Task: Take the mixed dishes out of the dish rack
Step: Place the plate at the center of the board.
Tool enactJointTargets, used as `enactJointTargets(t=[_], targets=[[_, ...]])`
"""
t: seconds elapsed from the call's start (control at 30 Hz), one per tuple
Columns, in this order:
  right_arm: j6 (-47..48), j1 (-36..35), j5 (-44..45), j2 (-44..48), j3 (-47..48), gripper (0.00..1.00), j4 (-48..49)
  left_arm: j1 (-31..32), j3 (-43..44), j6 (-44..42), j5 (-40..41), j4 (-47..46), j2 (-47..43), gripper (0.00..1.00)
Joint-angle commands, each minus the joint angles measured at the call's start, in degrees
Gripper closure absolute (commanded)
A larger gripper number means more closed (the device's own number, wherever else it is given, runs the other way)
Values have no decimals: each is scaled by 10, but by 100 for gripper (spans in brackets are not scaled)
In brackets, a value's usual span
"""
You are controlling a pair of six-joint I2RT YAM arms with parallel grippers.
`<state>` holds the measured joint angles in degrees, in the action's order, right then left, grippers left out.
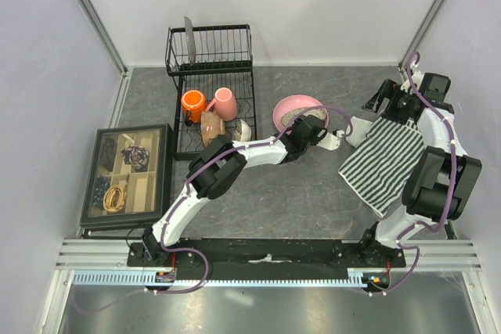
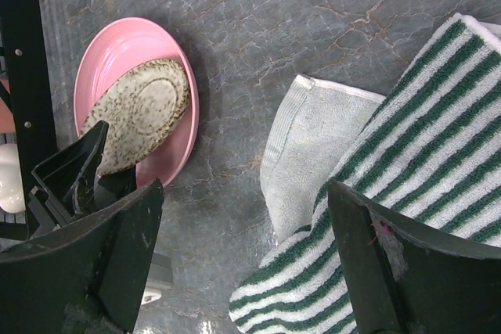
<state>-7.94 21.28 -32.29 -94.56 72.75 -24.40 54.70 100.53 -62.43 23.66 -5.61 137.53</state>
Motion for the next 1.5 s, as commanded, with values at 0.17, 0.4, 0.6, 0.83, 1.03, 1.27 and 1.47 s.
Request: enactJointTargets(t=[0.17, 0.4, 0.6, 0.83, 1.03, 1.27, 1.47], targets=[[-2, 5, -14, 4, -6, 7, 17, 0, 1, 28, 9, 31, -64, 43], [-3, 8, -14, 3, -8, 7, 18, 1, 12, 61, -2, 96, -89, 33], [-3, 10, -15, 1, -8, 7, 19, 0, 24, 87, -11, 144, -99, 31], [-3, 15, -17, 2, -9, 7, 19, 1, 24, 93, -12, 154, -99, 31], [-5, 17, -21, 0, -10, 7, 20, -1, 36, 91, -20, 162, -90, 31], [-5, 21, -24, -1, -15, 7, 21, -1, 77, 92, -21, 174, -61, 31], [-6, 24, -29, -1, -15, 7, 22, -2, 94, 87, -20, 179, -47, 31]])
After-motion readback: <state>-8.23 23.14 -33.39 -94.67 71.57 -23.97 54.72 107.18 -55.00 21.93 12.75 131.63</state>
